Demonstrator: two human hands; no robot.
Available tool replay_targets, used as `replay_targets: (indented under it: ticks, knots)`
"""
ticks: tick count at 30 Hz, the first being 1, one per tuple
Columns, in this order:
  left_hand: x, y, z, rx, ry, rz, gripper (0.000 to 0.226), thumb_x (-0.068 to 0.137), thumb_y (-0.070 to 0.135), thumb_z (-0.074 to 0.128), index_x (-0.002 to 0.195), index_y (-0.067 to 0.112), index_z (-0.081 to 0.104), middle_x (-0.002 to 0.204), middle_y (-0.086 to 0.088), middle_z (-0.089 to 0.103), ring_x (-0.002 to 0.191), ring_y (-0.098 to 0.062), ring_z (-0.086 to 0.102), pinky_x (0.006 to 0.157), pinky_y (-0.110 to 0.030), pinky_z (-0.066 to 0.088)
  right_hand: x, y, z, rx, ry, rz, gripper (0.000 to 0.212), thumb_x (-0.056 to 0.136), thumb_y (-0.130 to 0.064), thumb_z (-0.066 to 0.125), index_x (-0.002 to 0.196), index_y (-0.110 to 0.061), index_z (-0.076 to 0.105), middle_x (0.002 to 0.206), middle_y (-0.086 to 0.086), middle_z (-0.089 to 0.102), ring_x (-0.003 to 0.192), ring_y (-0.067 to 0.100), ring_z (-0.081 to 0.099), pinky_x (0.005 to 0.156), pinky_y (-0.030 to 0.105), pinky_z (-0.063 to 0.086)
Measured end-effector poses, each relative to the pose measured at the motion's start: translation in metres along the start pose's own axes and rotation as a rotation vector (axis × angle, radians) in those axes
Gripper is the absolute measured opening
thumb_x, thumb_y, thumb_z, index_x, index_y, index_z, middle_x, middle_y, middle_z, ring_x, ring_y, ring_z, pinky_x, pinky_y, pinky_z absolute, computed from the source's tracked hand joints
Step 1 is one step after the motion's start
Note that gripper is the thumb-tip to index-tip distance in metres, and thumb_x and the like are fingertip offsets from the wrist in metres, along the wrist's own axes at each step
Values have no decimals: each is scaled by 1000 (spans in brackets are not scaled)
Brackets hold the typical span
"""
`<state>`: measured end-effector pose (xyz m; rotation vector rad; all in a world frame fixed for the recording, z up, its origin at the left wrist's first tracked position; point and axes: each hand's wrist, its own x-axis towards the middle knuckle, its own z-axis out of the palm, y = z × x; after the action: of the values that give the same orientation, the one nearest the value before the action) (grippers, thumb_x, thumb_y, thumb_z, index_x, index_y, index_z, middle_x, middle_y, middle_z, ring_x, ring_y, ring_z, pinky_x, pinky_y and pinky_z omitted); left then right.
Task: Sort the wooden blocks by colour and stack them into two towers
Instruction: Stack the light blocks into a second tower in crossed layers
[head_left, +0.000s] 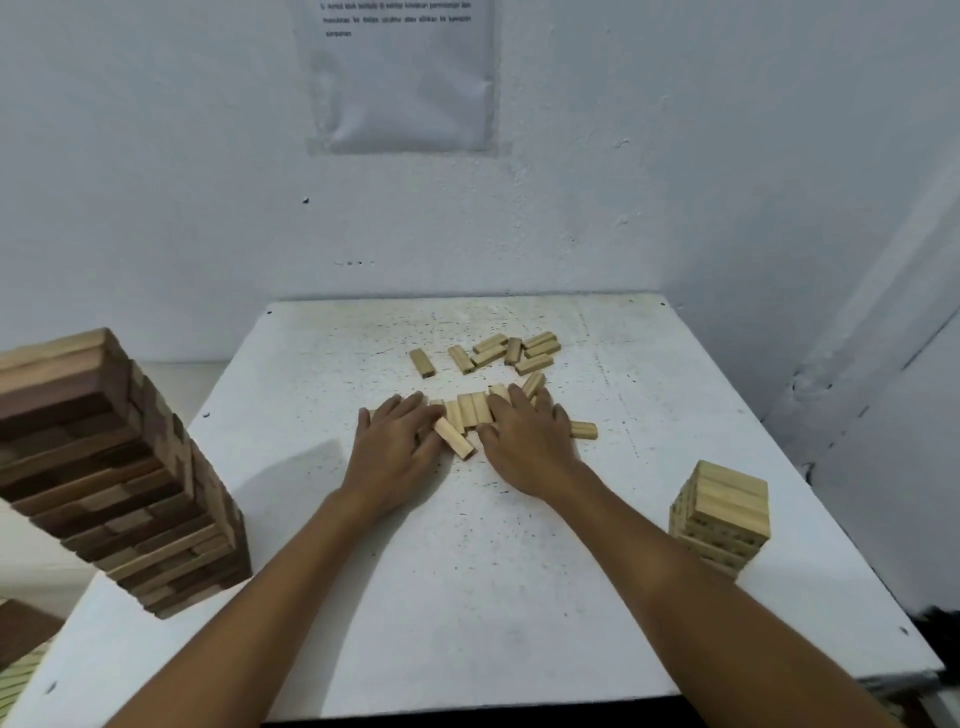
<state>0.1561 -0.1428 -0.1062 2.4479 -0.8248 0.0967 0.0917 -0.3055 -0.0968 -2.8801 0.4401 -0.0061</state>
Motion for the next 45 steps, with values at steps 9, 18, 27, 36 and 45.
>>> replay_targets:
  ticks: [9,18,27,36,45]
  knots:
    - [-4,-1,-8,13,-47,4,88,61,80,42,133,32,56,152,2,39,146,-22,20,114,-62,4,-4,15,-82,65,-224,-349,77,88,-49,64,152,-29,26,162,-2,17,145,21,25,111,41,30]
    - [19,-3,11,243,-172,27,123,49,103,31,153,39,16,164,1,1,150,-24,-8,117,-61,-4,58,103,-90,-158,-360,-310,130,56,-78,70,153,-38,-7,162,-3,-14,150,20,-10,119,48,13]
    - [54,2,10,210,-247,67,123,50,104,19,154,38,15,164,2,1,150,-20,-4,118,-58,-2,86,105,-59,-152,-374,-336,110,73,-84,36,154,-26,-12,160,5,-21,148,25,-16,122,47,0]
    - [69,1,6,141,33,101,75,74,74,35,120,22,65,126,4,63,123,-18,48,106,-48,29,75,76,-52,-93,-375,-526,74,95,-56,47,155,-25,16,164,-1,2,150,18,0,118,41,23]
    - [121,22,28,144,-237,99,65,95,56,45,152,31,26,164,-2,3,150,-25,-7,118,-58,2,55,73,-80,-61,-360,-488,82,74,-53,76,145,-33,39,148,-7,36,128,15,42,99,33,42]
